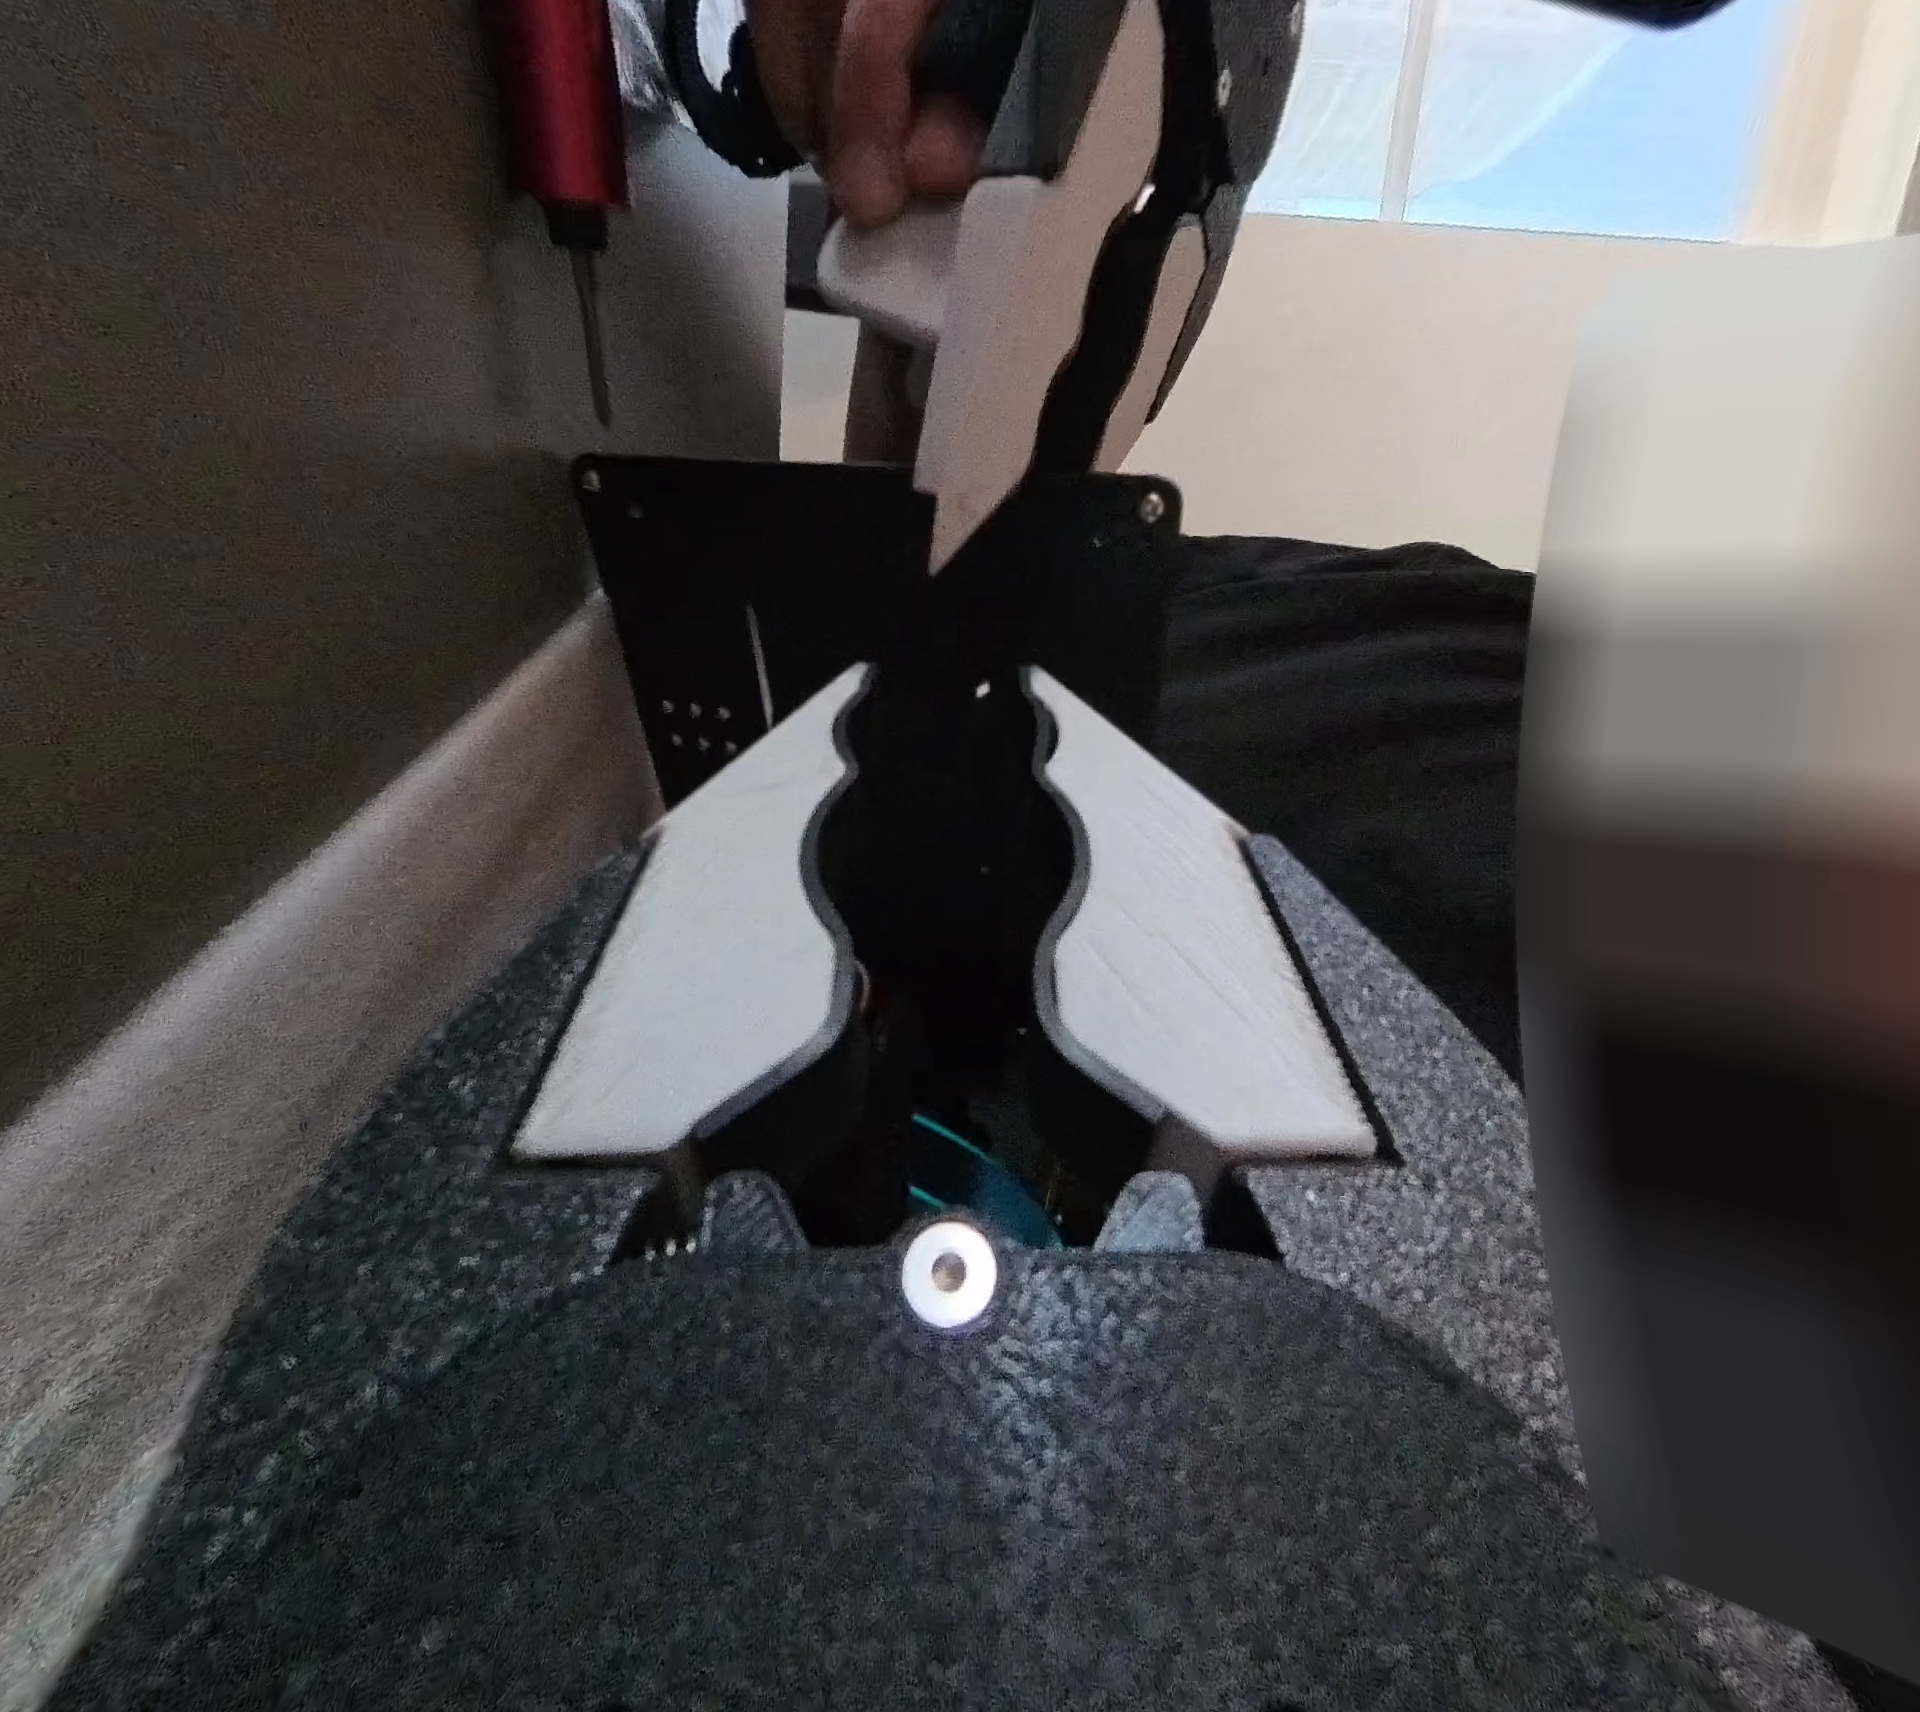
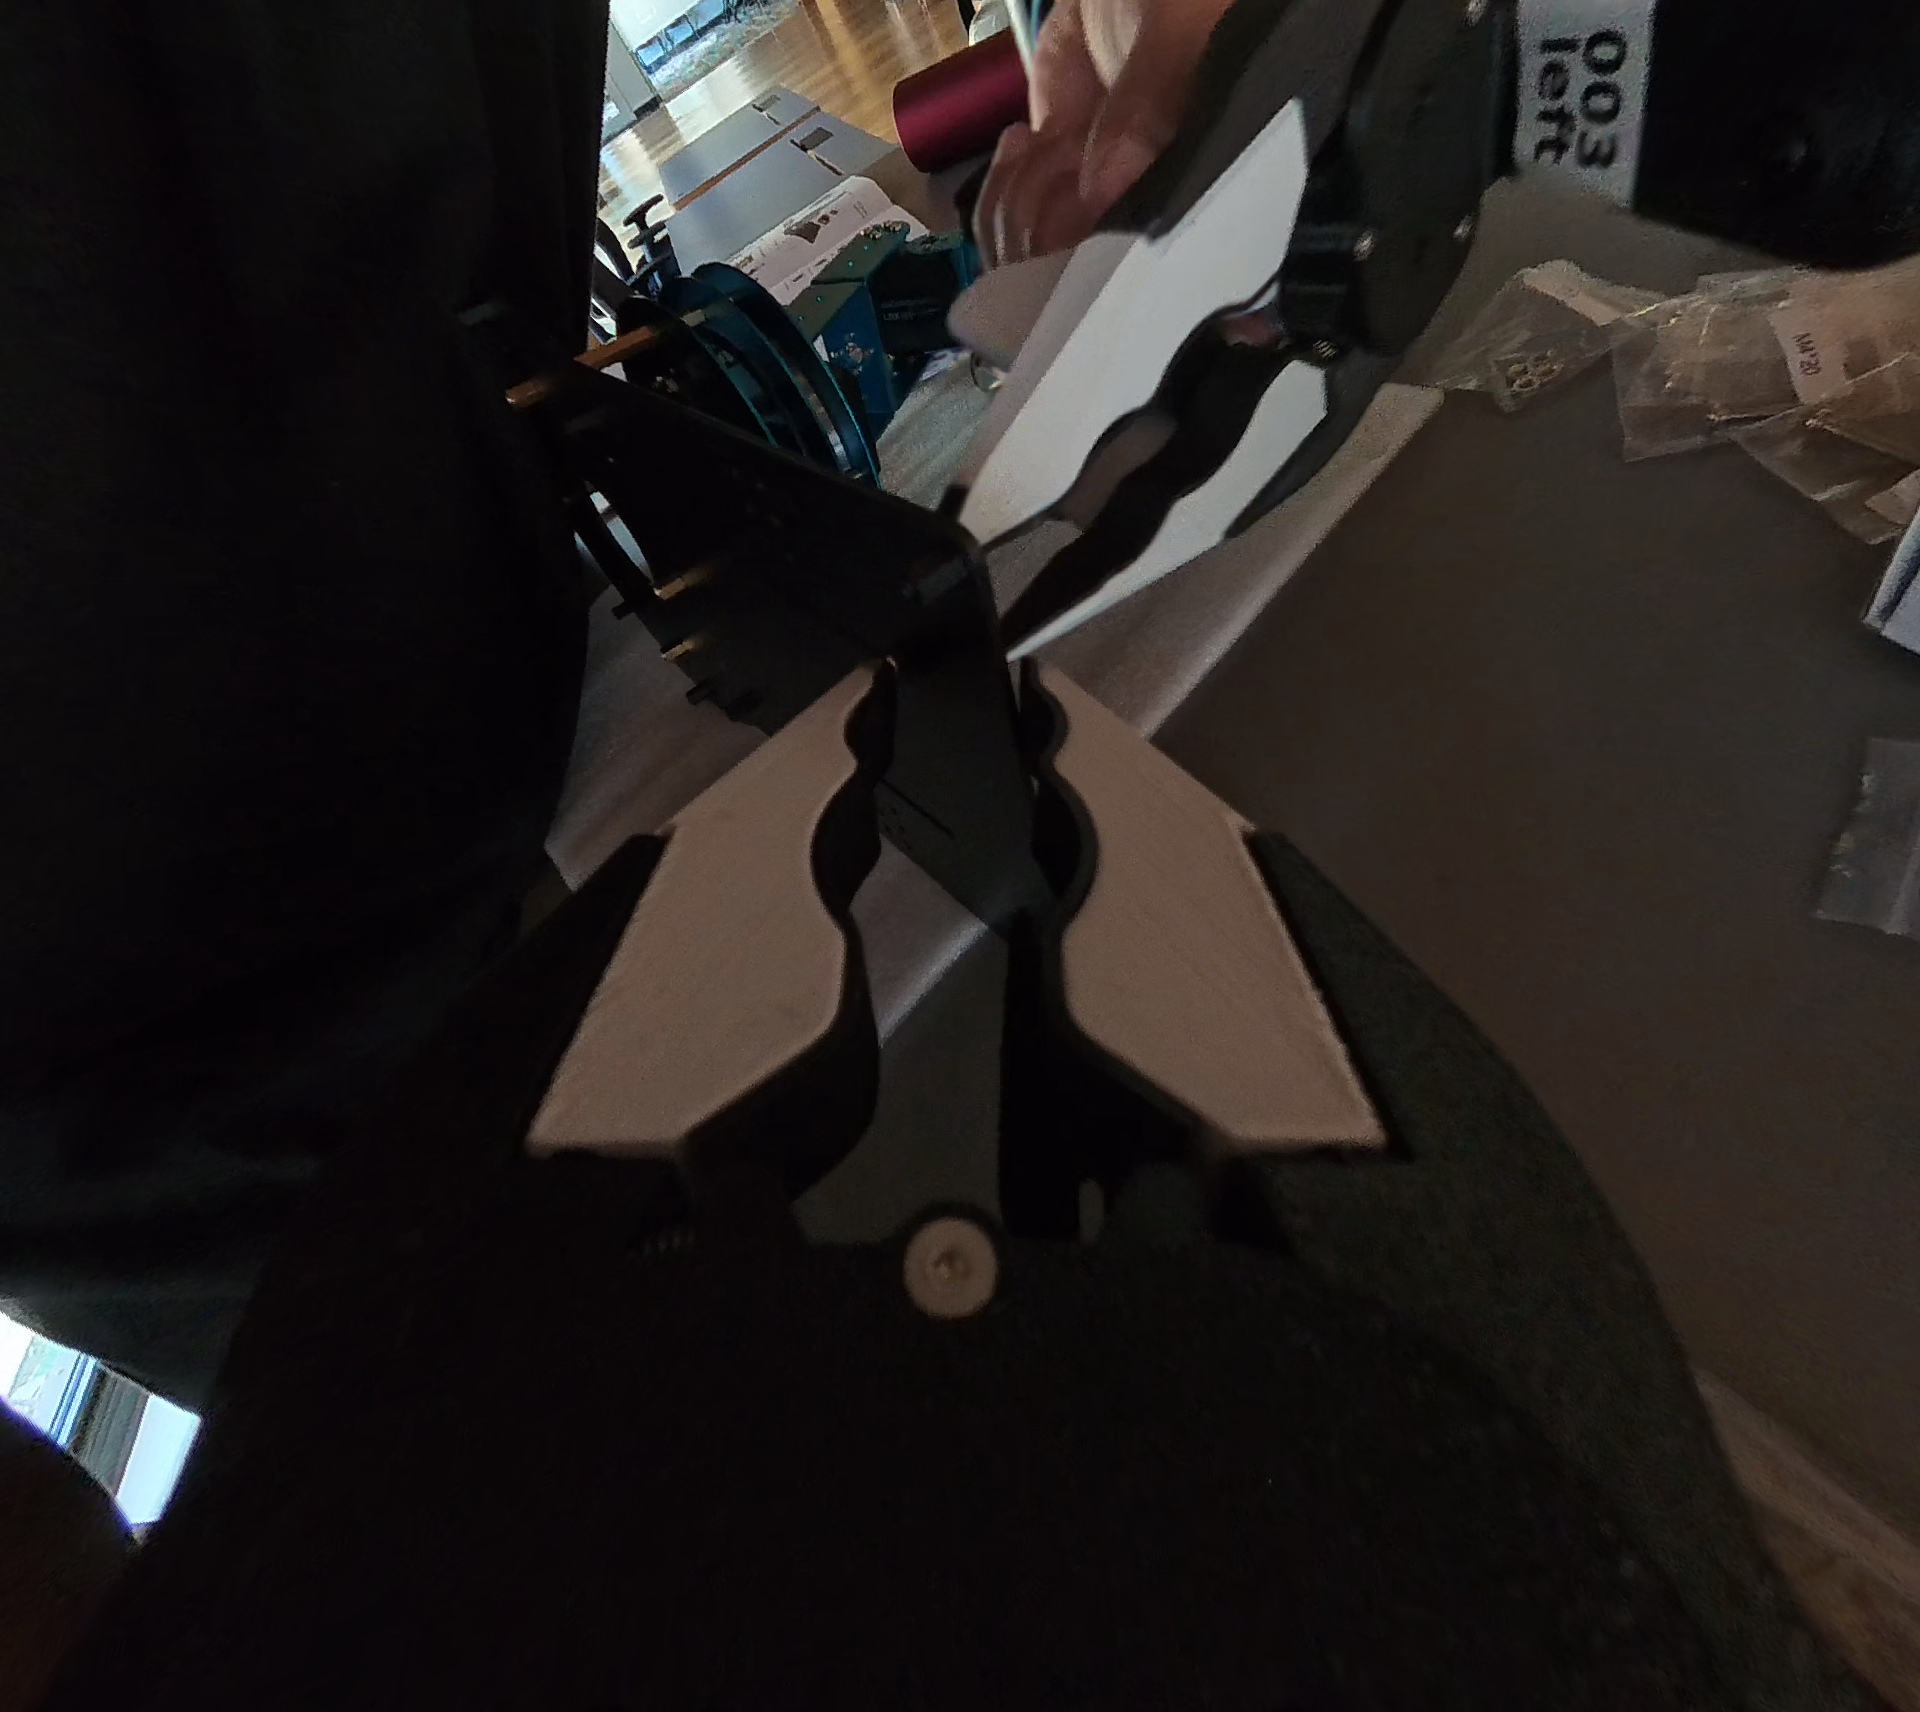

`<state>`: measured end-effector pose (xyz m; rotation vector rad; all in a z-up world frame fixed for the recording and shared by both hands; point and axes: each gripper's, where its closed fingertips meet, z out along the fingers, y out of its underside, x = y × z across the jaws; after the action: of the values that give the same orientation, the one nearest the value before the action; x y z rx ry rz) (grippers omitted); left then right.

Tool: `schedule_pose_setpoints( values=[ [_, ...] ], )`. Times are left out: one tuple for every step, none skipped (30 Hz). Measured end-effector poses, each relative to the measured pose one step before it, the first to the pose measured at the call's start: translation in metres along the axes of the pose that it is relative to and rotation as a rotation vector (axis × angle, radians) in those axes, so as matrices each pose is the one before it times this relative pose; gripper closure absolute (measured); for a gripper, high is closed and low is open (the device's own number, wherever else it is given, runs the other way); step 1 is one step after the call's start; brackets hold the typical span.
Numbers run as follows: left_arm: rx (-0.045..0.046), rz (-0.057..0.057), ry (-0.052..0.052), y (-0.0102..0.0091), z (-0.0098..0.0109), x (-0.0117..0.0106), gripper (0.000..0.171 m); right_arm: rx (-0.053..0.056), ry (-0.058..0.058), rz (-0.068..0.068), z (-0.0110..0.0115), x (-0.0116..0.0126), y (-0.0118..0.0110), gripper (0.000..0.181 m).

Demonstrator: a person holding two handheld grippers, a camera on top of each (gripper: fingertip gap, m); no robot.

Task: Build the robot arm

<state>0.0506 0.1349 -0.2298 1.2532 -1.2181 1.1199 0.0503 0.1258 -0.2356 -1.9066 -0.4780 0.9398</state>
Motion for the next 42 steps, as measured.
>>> schedule_pose_setpoints(
  values=[
    [0.00101,-0.0172,0.0152,0.00140,0.00439,0.00156,0.150,-0.0017,-0.0009,0.0004,0.00010,-0.00006,0.00000,0.158],
    [0.00543,-0.0233,0.0215,-0.00016,0.00333,0.00249,0.151,-0.0031,0.0016,0.0003,0.00001,-0.00002,0.00001,0.158],
    [0.01186,-0.0186,0.0171,-0.00196,0.00181,0.00222,0.152,-0.0031,0.0039,-0.0006,-0.00003,0.00000,0.00007,0.158],
    [0.01292,-0.0066,0.0034,-0.00257,0.00069,0.00053,0.154,-0.0015,0.0035,-0.0006,-0.00019,-0.00004,0.00017,0.158],
    [0.00683,-0.0003,-0.0112,-0.00163,-0.00003,-0.00207,0.159,0.0008,0.0019,0.0003,-0.00001,0.00001,-0.00009,0.158],
    [0.00231,-0.0051,-0.0046,-0.00048,-0.00013,-0.00147,0.164,0.0015,-0.0003,0.0002,0.00003,0.00002,0.00000,0.158],
    [-0.00002,-0.0115,0.0092,0.00035,0.00001,0.00023,0.165,0.0015,-0.0021,-0.0010,-0.00003,-0.00021,0.00006,0.158],
    [-0.00135,-0.0085,0.0069,0.00048,0.00000,0.00011,0.165,0.0015,-0.0020,-0.0003,-0.00006,0.00002,-0.00006,0.158],
    [0.00361,0.0028,-0.0013,-0.00072,-0.00004,0.00026,0.166,0.0011,-0.0013,-0.0005,0.00011,0.00007,-0.00003,0.158],
    [0.00095,0.0239,-0.0091,-0.00053,0.00037,0.00074,0.166,0.0000,-0.0021,-0.0015,-0.00019,-0.00009,0.00013,0.158],
    [-0.00747,0.0590,-0.0160,0.00067,0.00027,0.00099,0.166,0.0008,-0.0022,-0.0011,-0.00005,-0.00003,0.00006,0.158],
    [-0.01355,0.0882,-0.0198,0.00123,0.00001,0.00085,0.166,0.0005,-0.0046,0.0006,0.00004,-0.00004,-0.00003,0.158],
    [-0.01762,0.0944,-0.0173,0.00137,-0.00029,0.00100,0.166,0.0005,-0.0046,-0.0005,0.00011,-0.00003,-0.00002,0.158],
    [-0.01767,0.0980,-0.0160,0.00098,0.00004,0.00085,0.166,-0.0001,-0.0045,0.0007,-0.00007,-0.00011,0.00010,0.158],
    [-0.01867,0.1225,-0.0162,0.00151,-0.00016,0.00042,0.166,-0.0004,-0.0023,-0.0004,0.00009,0.00017,-0.00020,0.158],
    [-0.01819,0.1417,-0.0192,0.00177,-0.00005,0.00042,0.166,-0.0022,-0.0024,-0.0004,0.00010,0.00016,0.00000,0.159],
    [-0.01352,0.1270,-0.0240,0.00059,0.00027,0.00029,0.166,-0.0024,-0.0041,0.0005,-0.00016,-0.00029,0.00018,0.159],
    [-0.01138,0.1076,-0.0210,0.00065,0.00035,0.00013,0.166,-0.0011,-0.0020,0.0004,-0.00010,-0.00018,0.00011,0.159],
    [-0.00909,0.1093,-0.0176,0.00111,0.00024,0.00006,0.166,0.0003,0.0017,0.0000,0.00013,0.00020,-0.00017,0.159],
    [-0.00866,0.0947,-0.0156,0.00066,0.00036,0.00000,0.166,0.0020,-0.0009,0.0009,-0.00001,-0.00005,-0.00007,0.159],
    [-0.01465,0.0860,-0.0172,0.00078,0.00044,-0.00003,0.168,0.0023,-0.0024,0.0014,-0.00019,-0.00020,0.00002,0.159],
    [-0.02027,0.0998,-0.0234,0.00076,0.00020,-0.00030,0.166,0.0013,0.0000,-0.0003,0.00004,0.00012,-0.00010,0.159],
    [-0.02321,0.1074,-0.0271,0.00034,0.00007,-0.00048,0.166,0.0013,0.0010,-0.0013,-0.00002,0.00009,-0.00008,0.159],
    [-0.02622,0.1009,-0.0263,0.00020,-0.00001,-0.00030,0.166,0.0014,0.0003,-0.0001,0.00005,0.00015,-0.00012,0.159],
    [-0.02491,0.0718,-0.0187,0.00028,-0.00024,-0.00010,0.166,0.0017,-0.0008,-0.0002,0.00015,0.00011,-0.00011,0.159],
    [-0.01828,0.0409,-0.0100,0.00000,-0.00058,0.00010,0.166,0.0016,-0.0012,-0.0009,0.00030,0.00015,-0.00007,0.159],
    [-0.01001,0.0240,-0.0056,-0.00031,-0.00030,0.00018,0.166,0.0012,-0.0013,-0.0030,0.00011,-0.00009,-0.00012,0.159],
    [-0.00515,0.0068,0.0011,-0.00050,-0.00015,0.00033,0.166,0.0022,-0.0018,-0.0044,-0.00001,-0.00015,-0.00017,0.159],
    [-0.00321,-0.0047,0.0146,-0.00040,-0.00029,0.00125,0.166,0.0011,0.0026,-0.0085,0.00006,0.00032,0.00038,0.159],
    [-0.00211,-0.0031,0.0171,0.00006,-0.00050,0.00112,0.166,-0.0017,-0.0018,-0.0153,-0.00016,-0.00065,0.00080,0.156],
    [-0.00078,0.0002,0.0029,0.00003,-0.00028,-0.00019,0.166,-0.0048,-0.0082,-0.0095,-0.00050,-0.00182,0.00064,0.151],
    [-0.00055,0.0010,-0.0003,-0.00027,-0.00006,-0.00037,0.167,-0.0018,-0.0073,-0.0082,0.00027,-0.00111,-0.00048,0.150],
    [-0.00147,0.0000,-0.0034,-0.00005,-0.00009,-0.00075,0.166,-0.0047,-0.0029,-0.0040,0.00152,0.00015,-0.00023,0.148],
    [-0.00118,0.0012,-0.0009,0.00009,0.00010,-0.00021,0.166,-0.0089,-0.0041,-0.0003,0.00135,0.00041,0.00047,0.148],
    [-0.00062,0.0032,-0.0034,-0.00004,0.00032,-0.00038,0.166,-0.0057,-0.0026,0.0044,-0.00009,0.00091,-0.00009,0.151],
    [-0.00144,0.0070,-0.0079,-0.00003,0.00022,-0.00138,0.166,-0.0003,-0.0119,0.0082,-0.00038,-0.00035,-0.00068,0.153],
    [-0.00263,0.0061,-0.0032,0.00032,0.00036,-0.00117,0.166,-0.0018,-0.0072,0.0098,0.00002,0.00024,0.00014,0.154],
    [-0.00119,0.0002,0.0016,0.00022,0.00019,-0.00029,0.166,-0.0014,-0.0024,0.0027,-0.00002,0.00029,0.00003,0.156],
    [0.00032,0.0000,-0.0004,0.00012,0.00010,-0.00027,0.166,0.0027,0.0033,0.0019,0.00012,0.00057,-0.00069,0.157],
    [-0.00071,0.0026,-0.0024,0.00045,0.00051,0.00005,0.166,-0.0001,0.0005,0.0108,0.00002,0.00040,0.00018,0.158],
    [-0.00246,0.0047,-0.0027,0.00093,0.00090,0.00015,0.166,0.0031,-0.0100,0.0156,-0.00031,-0.00095,-0.00022,0.158],
    [-0.00304,0.0057,-0.0031,0.00064,0.00101,0.00037,0.166,0.0064,-0.0070,0.0125,-0.00009,-0.00012,-0.00023,0.159]
  ],
)
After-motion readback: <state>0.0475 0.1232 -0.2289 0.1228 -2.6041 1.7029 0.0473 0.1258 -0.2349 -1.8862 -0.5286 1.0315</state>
